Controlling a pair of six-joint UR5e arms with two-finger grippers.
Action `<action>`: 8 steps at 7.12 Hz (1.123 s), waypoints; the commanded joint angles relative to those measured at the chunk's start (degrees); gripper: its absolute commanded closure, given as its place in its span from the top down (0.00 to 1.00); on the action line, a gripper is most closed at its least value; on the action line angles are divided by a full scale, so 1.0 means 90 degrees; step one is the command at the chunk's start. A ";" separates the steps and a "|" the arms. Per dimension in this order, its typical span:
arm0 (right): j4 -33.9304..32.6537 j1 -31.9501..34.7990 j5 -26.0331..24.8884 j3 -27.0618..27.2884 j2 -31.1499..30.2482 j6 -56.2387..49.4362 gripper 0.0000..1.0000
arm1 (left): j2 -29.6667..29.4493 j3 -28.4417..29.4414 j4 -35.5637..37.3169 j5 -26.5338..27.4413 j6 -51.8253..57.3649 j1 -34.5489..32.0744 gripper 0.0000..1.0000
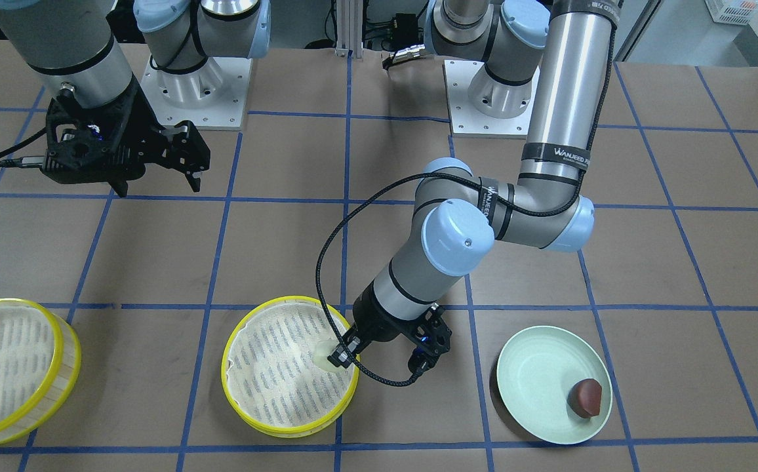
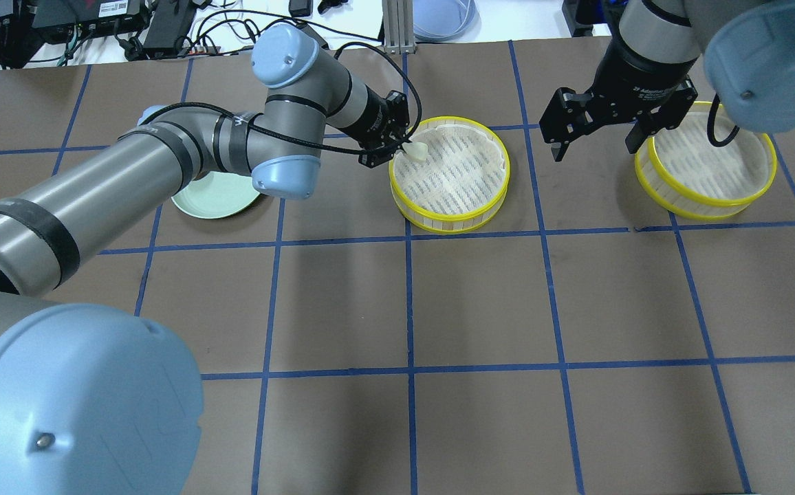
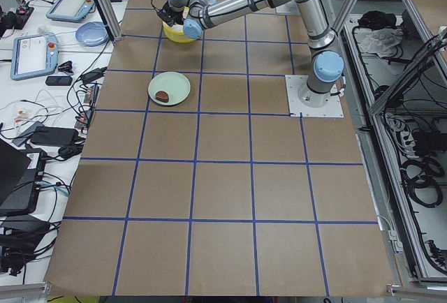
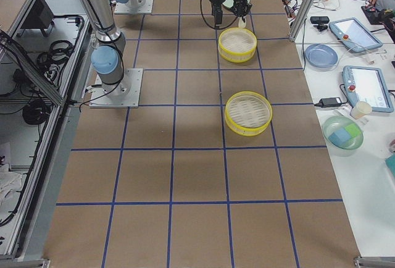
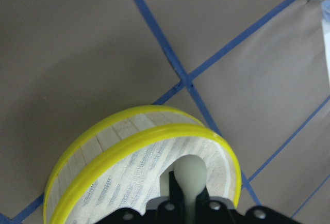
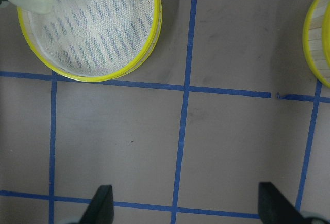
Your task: Stack buns with steamer
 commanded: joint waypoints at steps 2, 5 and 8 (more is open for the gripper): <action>0.0010 -0.0010 0.0000 0.0000 0.0008 -0.0008 0.99 | -0.0027 -0.0141 0.0015 -0.0001 -0.0321 -0.0075 0.58; -0.0010 -0.0020 0.0000 0.0000 0.0017 -0.0008 0.99 | 0.0080 -0.0092 0.0024 -0.0001 -0.0224 -0.0065 0.89; -0.0262 -0.0078 -0.0078 0.0000 0.0037 -0.0259 1.00 | 0.0353 0.0063 -0.0053 0.0135 0.0008 0.0157 0.96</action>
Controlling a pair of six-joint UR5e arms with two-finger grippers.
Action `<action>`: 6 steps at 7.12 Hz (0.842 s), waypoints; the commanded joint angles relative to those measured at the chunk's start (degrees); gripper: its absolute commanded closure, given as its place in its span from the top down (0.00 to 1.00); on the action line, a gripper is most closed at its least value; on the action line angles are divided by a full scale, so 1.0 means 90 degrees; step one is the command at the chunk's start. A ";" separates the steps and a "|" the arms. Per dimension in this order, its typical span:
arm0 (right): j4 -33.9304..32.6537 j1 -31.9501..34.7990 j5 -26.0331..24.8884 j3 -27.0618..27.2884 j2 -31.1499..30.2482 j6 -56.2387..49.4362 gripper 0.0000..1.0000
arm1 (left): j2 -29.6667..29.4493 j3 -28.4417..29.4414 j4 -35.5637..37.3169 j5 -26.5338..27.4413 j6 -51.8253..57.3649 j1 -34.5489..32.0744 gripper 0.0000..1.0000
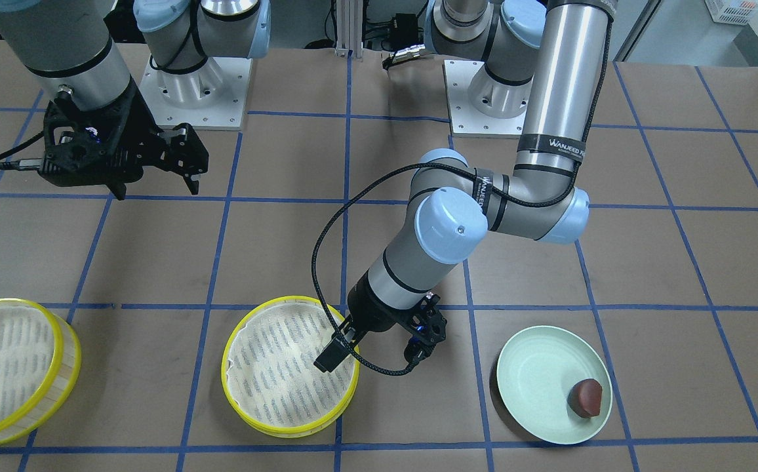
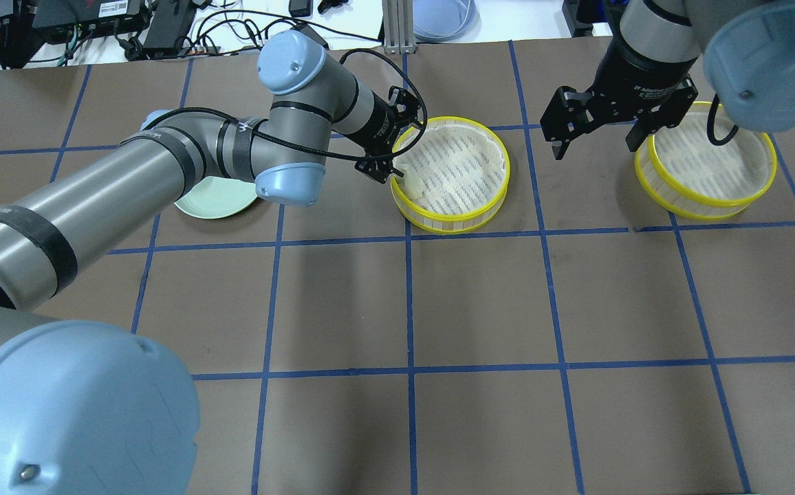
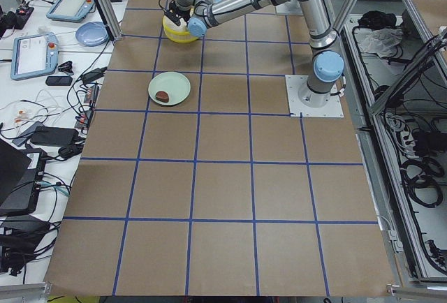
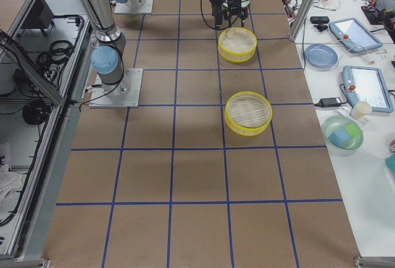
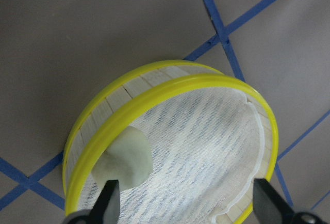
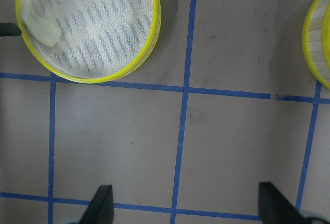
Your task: Stack buns with steamer
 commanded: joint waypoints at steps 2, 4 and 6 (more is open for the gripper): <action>-0.0231 -0.0868 0.0029 0.0000 0.0164 -0.1060 1.00 | 0.0532 0.0461 -0.1289 0.0177 0.2109 0.1038 0.99; -0.1114 -0.1728 0.0029 -0.0039 0.0758 -0.1773 1.00 | 0.0788 0.0492 -0.1911 0.0438 0.4432 0.1996 1.00; -0.1623 -0.2452 0.0329 -0.0107 0.1218 -0.2222 0.99 | 0.0653 0.0385 -0.1825 0.1966 0.7241 0.2399 1.00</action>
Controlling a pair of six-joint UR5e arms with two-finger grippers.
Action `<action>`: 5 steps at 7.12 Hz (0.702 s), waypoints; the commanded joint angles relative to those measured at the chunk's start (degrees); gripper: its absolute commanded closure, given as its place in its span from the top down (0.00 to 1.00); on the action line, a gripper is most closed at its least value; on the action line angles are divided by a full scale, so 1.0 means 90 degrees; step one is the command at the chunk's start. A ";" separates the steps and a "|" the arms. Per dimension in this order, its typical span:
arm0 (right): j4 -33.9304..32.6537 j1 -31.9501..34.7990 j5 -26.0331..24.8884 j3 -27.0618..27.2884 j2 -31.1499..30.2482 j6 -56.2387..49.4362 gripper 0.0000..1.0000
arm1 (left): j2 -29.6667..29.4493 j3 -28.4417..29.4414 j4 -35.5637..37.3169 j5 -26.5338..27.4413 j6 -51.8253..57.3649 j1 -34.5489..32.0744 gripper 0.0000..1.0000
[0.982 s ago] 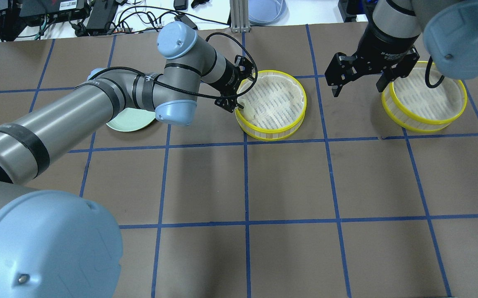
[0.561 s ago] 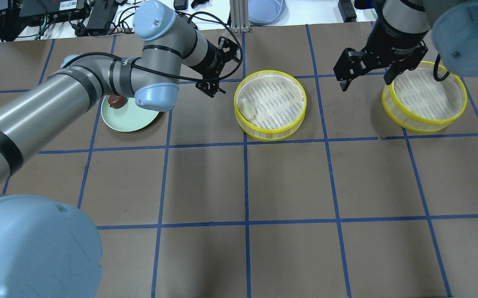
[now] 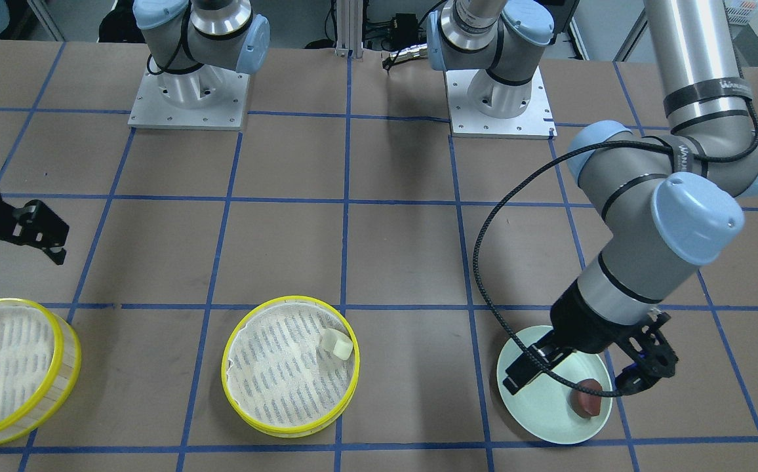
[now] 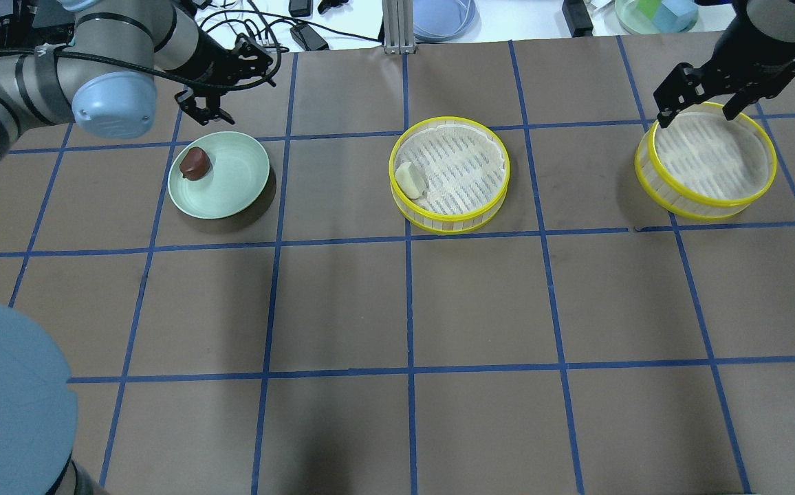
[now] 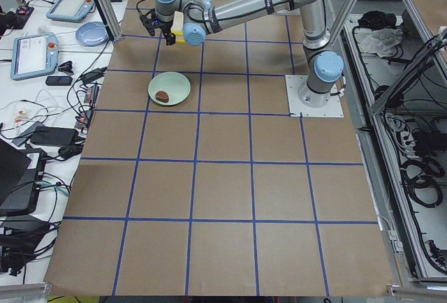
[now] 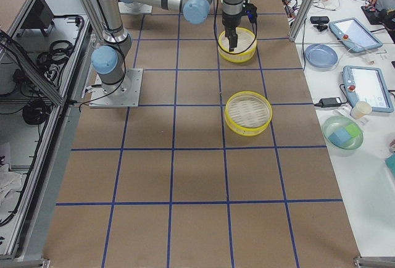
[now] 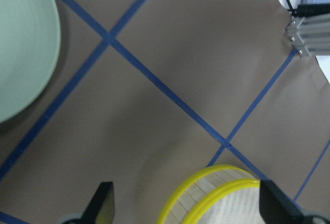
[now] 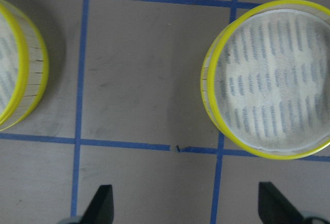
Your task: Stack buns with steamer
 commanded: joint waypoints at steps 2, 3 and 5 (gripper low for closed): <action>-0.1671 -0.1288 0.0662 -0.0074 0.1177 -0.1241 1.00 | -0.0303 -0.0077 0.0153 0.0947 0.2336 0.0270 1.00; -0.1997 -0.1514 0.0675 -0.0364 0.1598 -0.1352 1.00 | -0.0507 -0.0125 0.0782 0.0947 0.2910 0.0289 1.00; -0.2078 -0.1759 0.0646 -0.0980 0.2487 -0.1955 1.00 | -0.0879 -0.0252 0.1392 0.1364 0.4935 0.0377 0.98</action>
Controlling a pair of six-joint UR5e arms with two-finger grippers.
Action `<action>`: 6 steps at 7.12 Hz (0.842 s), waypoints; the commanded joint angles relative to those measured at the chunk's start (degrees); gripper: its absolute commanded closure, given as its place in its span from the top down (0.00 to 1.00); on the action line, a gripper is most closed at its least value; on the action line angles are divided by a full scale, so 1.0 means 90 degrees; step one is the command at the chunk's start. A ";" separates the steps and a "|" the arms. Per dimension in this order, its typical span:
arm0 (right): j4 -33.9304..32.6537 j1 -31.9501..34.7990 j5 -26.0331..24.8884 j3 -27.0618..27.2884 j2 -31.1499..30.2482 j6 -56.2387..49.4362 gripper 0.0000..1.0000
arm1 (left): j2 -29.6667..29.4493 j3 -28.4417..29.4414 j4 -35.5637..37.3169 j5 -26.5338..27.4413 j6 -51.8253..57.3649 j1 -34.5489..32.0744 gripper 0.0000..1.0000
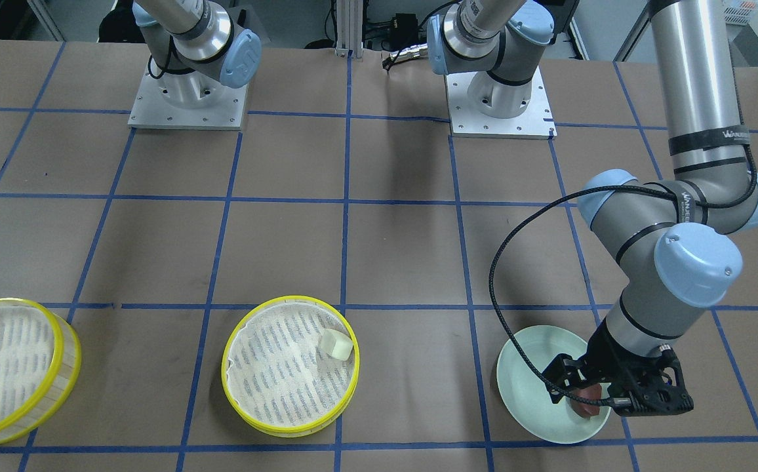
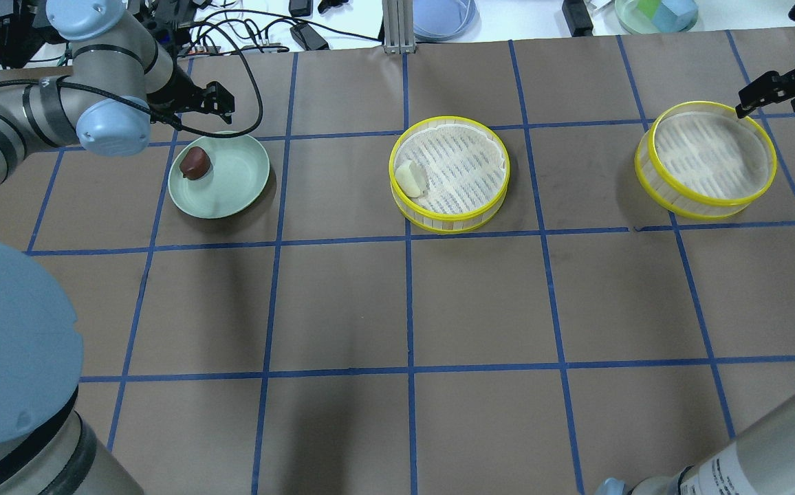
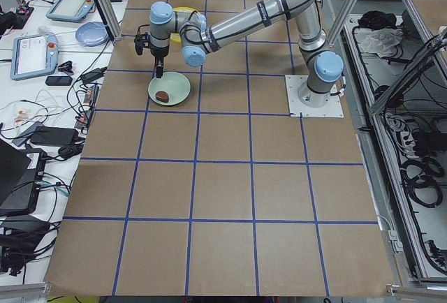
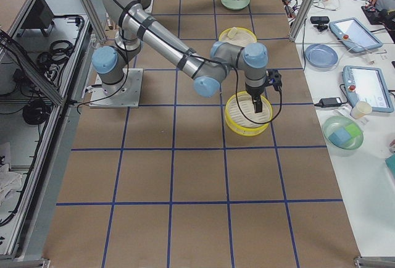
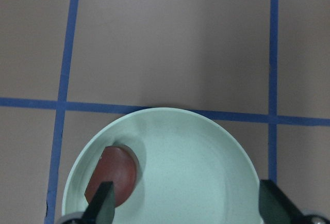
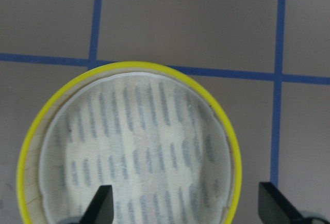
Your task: Stack buns with steamer
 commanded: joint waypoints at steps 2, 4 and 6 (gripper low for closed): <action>-0.0281 -0.0303 0.0055 -0.0347 0.0803 -0.0550 0.98 | -0.0360 -0.0412 0.0443 0.0251 0.2031 0.0321 0.97; -0.0262 -0.0303 0.0046 -0.0318 0.0980 -0.0716 0.88 | -0.0477 -0.0590 0.0620 0.0261 0.2324 0.0371 0.97; -0.0223 -0.0313 -0.0052 -0.0260 0.1029 -0.0765 0.62 | -0.0498 -0.0591 0.0610 0.0251 0.2296 0.0391 0.72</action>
